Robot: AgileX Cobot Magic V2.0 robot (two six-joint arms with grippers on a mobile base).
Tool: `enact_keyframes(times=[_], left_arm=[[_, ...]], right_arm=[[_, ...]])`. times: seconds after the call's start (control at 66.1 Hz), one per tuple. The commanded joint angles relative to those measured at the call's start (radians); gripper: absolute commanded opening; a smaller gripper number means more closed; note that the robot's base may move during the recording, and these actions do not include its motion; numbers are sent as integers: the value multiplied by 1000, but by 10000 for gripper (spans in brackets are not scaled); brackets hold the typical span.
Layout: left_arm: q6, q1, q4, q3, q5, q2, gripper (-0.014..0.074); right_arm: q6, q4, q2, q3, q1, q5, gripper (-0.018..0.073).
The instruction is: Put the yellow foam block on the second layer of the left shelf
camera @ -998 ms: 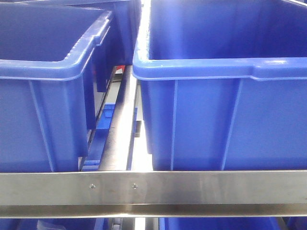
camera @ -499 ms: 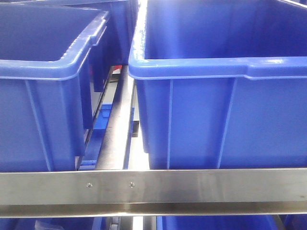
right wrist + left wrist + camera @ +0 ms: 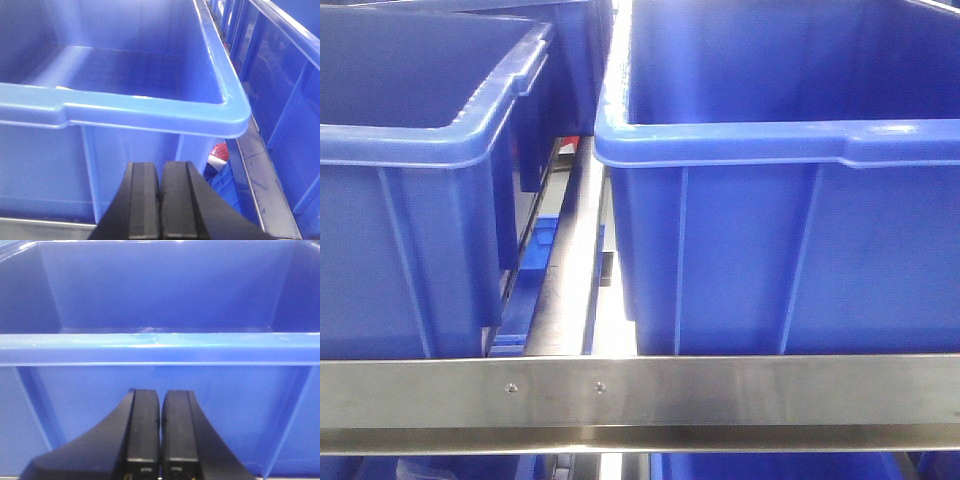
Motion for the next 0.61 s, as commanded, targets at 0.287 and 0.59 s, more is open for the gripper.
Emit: enact_keyframes(times=[0.287,0.59], left_arm=[[-4,2,1,26,-86,-14,136],[-4,2,1,26,-86,-14,136]], right_arm=[[-1,7,-19,-22,-6,-83,55],[-1,7,-19,-22,-6,-83,55]])
